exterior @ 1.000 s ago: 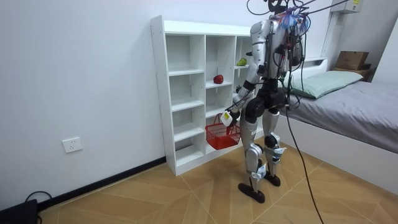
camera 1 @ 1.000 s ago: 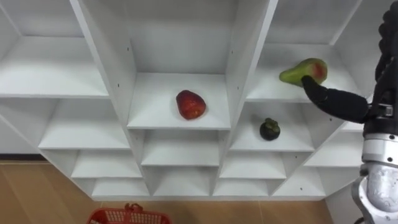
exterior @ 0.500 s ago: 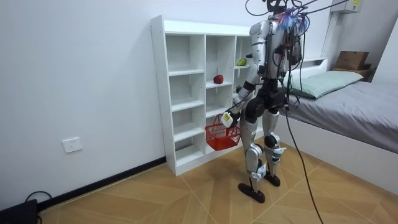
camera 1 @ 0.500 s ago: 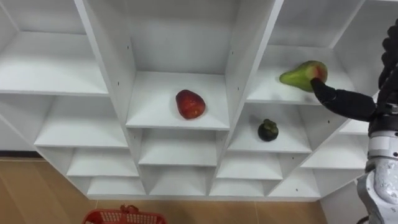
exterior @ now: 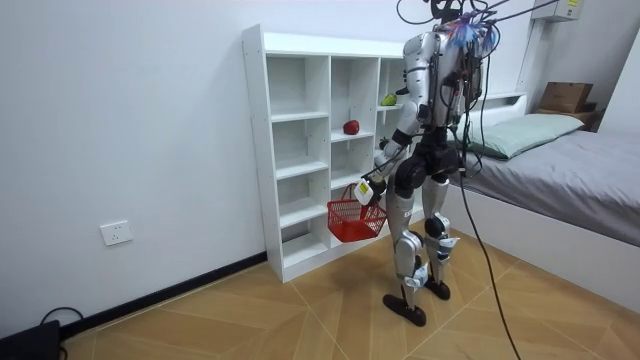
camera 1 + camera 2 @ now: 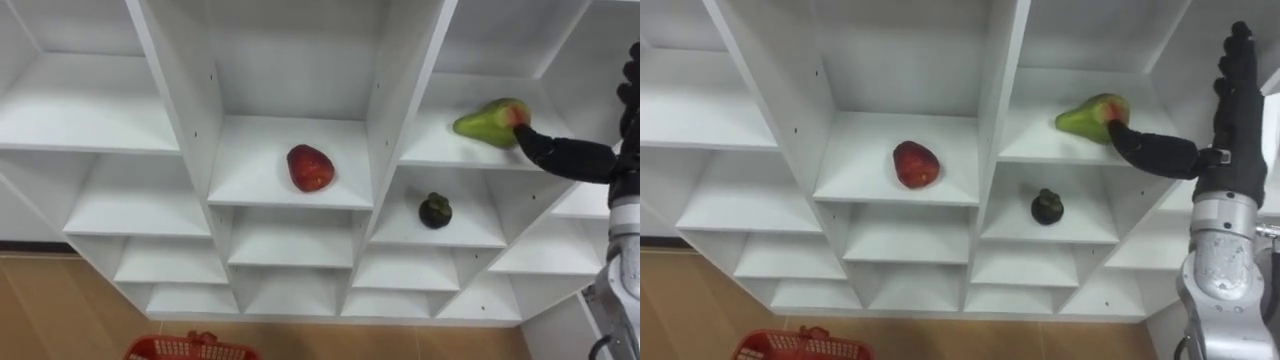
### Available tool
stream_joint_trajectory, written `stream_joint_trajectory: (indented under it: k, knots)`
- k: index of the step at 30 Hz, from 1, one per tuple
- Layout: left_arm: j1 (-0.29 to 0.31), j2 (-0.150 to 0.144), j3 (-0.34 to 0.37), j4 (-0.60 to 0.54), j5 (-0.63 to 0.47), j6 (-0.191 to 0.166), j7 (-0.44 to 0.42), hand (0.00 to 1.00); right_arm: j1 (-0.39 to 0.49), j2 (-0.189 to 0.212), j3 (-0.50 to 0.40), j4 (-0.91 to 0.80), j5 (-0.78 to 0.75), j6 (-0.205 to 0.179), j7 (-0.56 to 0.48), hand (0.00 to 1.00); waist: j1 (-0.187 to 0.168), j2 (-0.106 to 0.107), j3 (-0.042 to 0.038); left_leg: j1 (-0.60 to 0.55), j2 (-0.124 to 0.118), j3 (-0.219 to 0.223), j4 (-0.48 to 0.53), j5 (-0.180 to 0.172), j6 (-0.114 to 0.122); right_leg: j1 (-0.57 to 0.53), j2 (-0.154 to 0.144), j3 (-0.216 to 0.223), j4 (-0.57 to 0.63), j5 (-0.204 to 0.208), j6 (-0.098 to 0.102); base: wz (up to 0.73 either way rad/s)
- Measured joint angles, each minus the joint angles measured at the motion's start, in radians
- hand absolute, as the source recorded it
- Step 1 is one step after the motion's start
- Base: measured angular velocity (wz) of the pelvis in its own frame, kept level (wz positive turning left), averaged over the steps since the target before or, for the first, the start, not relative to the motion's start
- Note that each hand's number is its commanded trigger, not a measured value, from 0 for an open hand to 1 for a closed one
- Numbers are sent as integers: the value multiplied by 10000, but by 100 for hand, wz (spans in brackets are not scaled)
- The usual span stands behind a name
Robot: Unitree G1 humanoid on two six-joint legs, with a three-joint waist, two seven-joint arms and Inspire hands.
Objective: Collect fruits from the closet
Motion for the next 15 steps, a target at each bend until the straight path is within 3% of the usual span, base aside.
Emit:
stream_joint_trajectory:
  k: [15]
  knots:
    - [-124, 0, -32, -241, -13, 213, -53, 100, -84, -2, 33, 432, -467, 679, 914, 0, 28, -100, 62, -1, -4, -1, 55, 0, 0, 104, -11, -45, -4, -2, 2, 0]
